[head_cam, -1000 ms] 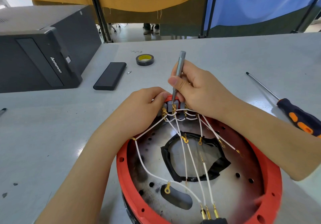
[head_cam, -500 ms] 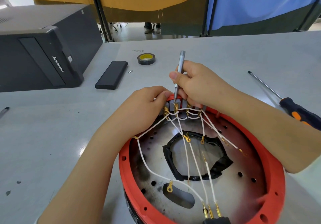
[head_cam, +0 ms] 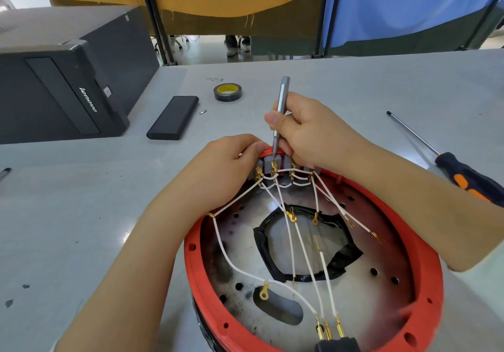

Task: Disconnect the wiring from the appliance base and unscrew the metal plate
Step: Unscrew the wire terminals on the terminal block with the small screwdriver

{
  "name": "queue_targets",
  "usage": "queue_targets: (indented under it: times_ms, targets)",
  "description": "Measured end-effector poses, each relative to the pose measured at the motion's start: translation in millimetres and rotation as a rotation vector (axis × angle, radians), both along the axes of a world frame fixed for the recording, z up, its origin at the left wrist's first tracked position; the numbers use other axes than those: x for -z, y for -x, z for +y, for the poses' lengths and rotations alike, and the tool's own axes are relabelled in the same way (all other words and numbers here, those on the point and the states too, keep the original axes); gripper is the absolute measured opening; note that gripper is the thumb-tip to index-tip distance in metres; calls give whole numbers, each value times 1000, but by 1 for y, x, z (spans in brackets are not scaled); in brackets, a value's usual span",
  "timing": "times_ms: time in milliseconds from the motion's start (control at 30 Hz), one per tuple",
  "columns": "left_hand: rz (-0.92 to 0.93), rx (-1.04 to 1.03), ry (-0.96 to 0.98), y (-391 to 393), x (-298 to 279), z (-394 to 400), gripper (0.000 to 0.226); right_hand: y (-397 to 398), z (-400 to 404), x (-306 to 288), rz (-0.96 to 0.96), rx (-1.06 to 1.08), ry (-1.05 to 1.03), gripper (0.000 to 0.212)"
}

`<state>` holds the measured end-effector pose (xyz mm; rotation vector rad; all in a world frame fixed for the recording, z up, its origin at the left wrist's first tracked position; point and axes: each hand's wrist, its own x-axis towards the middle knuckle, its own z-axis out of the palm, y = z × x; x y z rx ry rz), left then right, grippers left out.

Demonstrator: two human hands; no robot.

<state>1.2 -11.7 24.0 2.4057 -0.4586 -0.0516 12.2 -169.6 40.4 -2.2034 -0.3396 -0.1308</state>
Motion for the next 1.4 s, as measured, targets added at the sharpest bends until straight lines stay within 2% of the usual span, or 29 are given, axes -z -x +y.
queue_targets:
  times_ms: [133,233,400,633,833,1033,1267,1400]
  targets:
    - [3,2,1,0,1,0,31,-7,3,-4,55,27,80,22]
    - [5,3,2,-1,1,0,30,-6,3,-1,48,43,68,24]
    - [-2,7,5,-1,1,1,30,3,-3,5,18,-2,-188,17]
    - [-18,14,21,-1,1,2,28,6,0,7,-70,-14,-26,16]
    - [-21,17,21,0,1,2,29,8,-2,6,-112,-53,-81,14]
    - [-32,12,19,-2,3,2,29,11,0,7,-182,-71,-12,12]
    - [-19,9,8,0,0,0,31,-3,4,-3,39,-5,35,21]
    - [-16,12,-4,0,0,0,31,-9,7,-6,89,3,85,24]
